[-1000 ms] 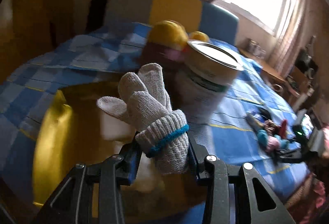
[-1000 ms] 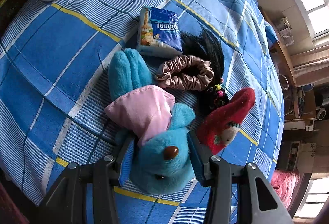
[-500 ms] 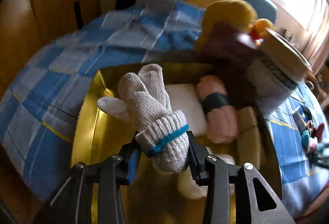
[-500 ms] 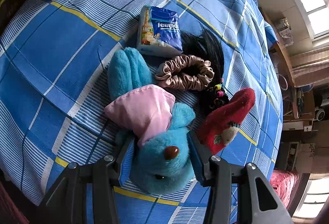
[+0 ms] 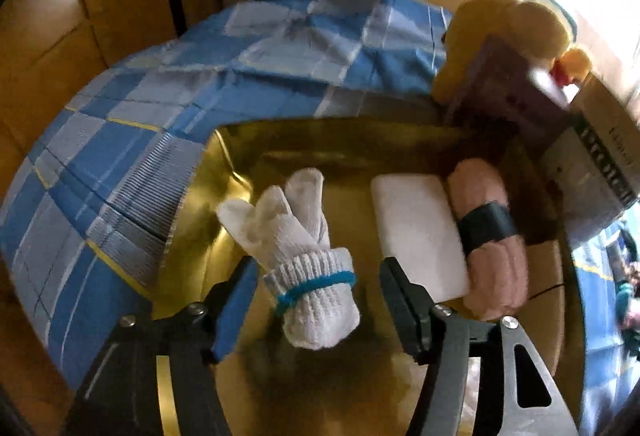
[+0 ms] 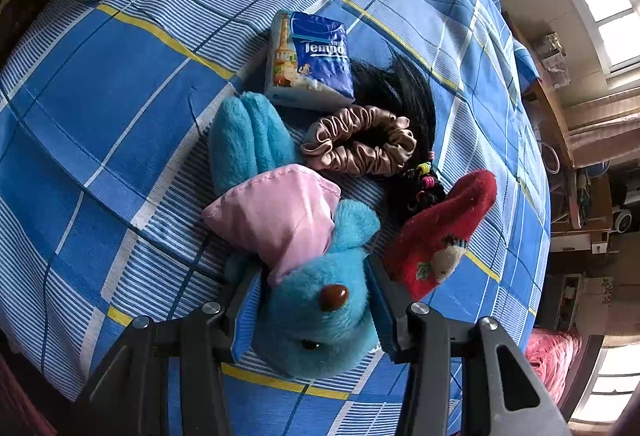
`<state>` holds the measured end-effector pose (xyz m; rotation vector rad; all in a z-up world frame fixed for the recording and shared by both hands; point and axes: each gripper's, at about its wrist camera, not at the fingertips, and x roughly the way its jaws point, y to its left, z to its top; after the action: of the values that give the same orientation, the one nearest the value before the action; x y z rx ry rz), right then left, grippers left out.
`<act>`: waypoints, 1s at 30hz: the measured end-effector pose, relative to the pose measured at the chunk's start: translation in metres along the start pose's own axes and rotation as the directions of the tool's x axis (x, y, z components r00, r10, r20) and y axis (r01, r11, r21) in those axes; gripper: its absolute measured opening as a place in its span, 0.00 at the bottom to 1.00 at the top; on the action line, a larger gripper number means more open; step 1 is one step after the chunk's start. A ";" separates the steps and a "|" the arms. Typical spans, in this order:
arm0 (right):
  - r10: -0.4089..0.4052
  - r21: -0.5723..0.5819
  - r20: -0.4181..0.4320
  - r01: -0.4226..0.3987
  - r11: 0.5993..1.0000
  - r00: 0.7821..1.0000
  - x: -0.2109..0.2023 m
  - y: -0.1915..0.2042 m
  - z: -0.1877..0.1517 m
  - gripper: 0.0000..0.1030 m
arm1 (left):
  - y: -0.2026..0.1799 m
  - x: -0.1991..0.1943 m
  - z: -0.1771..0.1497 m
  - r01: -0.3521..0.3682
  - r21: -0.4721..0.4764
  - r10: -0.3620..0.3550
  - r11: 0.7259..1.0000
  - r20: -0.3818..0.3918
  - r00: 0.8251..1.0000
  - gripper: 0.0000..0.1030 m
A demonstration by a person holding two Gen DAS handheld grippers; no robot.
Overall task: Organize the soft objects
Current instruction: 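Lower the white gloves into the tray and open the left gripper, then grasp the blue plush toy with the right gripper and carry it to the tray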
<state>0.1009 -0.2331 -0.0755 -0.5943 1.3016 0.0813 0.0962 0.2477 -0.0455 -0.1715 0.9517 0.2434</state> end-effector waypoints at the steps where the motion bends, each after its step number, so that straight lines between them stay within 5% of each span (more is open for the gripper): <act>1: -0.001 -0.001 0.000 0.001 1.000 1.000 0.000 0.000 0.000 0.48 | 0.000 -0.006 -0.001 0.001 -0.005 -0.001 1.000 0.019 1.000 0.66; 11: -0.013 -0.004 0.001 0.013 1.000 1.000 -0.001 0.002 0.000 0.47 | -0.006 -0.075 -0.028 0.032 -0.018 -0.028 0.999 0.190 0.981 0.76; 18: -0.031 0.019 0.025 0.030 0.999 0.999 -0.008 0.006 0.004 0.43 | -0.006 -0.094 -0.047 0.059 0.001 -0.058 0.998 0.204 0.977 0.76; 30: 0.119 0.122 0.167 -0.140 0.983 0.979 -0.045 0.013 0.026 0.41 | -0.012 -0.094 -0.067 0.094 0.024 -0.097 0.995 0.178 0.979 0.76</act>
<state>0.1064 -0.1983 -0.0352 -0.3806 1.1789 0.1457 -0.0058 0.2074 -0.0059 -0.1774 0.7641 0.1598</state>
